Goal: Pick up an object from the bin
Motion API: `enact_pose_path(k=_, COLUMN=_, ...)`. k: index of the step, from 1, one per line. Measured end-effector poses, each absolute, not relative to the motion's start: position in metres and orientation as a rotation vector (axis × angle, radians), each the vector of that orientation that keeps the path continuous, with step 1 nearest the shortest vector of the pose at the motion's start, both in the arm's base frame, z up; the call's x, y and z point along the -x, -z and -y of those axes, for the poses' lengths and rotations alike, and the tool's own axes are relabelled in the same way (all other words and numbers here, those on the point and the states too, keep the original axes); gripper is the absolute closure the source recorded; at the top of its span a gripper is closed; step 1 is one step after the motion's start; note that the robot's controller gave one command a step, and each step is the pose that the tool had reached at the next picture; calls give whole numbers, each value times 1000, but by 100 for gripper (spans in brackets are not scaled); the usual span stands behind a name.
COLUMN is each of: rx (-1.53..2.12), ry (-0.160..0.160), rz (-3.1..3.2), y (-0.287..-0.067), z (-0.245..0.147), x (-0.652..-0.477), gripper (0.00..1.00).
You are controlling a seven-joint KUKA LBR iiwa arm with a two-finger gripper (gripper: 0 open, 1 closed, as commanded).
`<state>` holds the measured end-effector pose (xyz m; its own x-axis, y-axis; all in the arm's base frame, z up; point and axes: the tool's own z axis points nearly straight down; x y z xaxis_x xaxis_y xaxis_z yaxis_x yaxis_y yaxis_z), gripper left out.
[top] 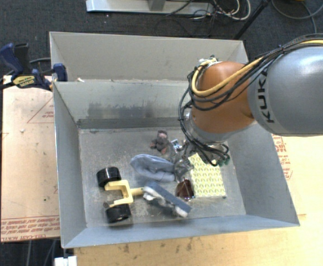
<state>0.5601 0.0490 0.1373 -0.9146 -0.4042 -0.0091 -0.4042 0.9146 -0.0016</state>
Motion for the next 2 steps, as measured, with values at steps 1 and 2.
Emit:
enact_pose_path(k=1, rx=660, ry=0, rz=-3072, y=-153, z=-67, x=-562, gripper=100)
enact_pose_path(k=2, rx=666, ry=-6, rz=-3072, y=-207, z=-60, x=-576, gripper=100)
